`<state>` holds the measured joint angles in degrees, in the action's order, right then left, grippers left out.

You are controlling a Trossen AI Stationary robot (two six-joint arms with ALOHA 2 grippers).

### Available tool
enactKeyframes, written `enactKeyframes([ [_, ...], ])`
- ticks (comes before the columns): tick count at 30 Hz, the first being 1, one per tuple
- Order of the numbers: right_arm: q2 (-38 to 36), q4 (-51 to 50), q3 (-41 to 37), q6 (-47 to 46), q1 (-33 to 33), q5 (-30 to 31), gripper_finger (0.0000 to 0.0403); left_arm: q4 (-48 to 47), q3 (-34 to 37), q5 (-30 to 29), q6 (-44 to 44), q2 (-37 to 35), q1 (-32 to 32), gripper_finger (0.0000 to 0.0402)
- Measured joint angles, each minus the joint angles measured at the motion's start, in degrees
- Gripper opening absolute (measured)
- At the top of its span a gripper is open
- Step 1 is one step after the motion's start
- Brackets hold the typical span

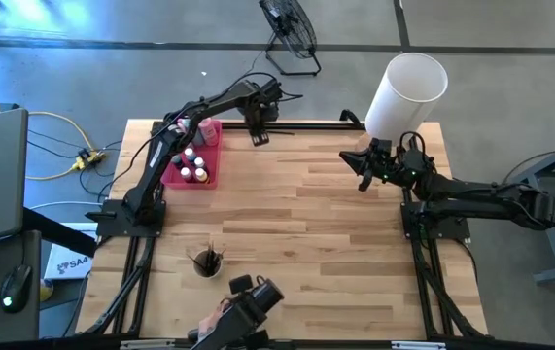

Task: Pick & Place Paint Supplies
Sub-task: Put the silver paintbrush into the light brown cup

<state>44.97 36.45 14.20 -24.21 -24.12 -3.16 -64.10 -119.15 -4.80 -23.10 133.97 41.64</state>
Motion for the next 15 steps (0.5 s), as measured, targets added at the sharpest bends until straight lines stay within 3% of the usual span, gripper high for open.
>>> enactKeyframes([
  [6, 0.0, 0.0, 0.0, 0.0, 0.0, 0.0, 0.0002, 1.8, 3.8, 10.3, 1.9, 0.0, 1.2, 0.0083],
  [11, 0.0, 0.0, 0.0, 0.0, 0.0, 0.0, 0.0002, 2.6, 5.5, 2.1, 2.3, -0.1, 1.2, 0.0083],
  [15, 0.0, 0.0, 0.0, 0.0, 0.0, 0.0, 0.0002, 6.1, 5.6, -0.1, 4.0, 0.0, 1.2, 0.0083],
])
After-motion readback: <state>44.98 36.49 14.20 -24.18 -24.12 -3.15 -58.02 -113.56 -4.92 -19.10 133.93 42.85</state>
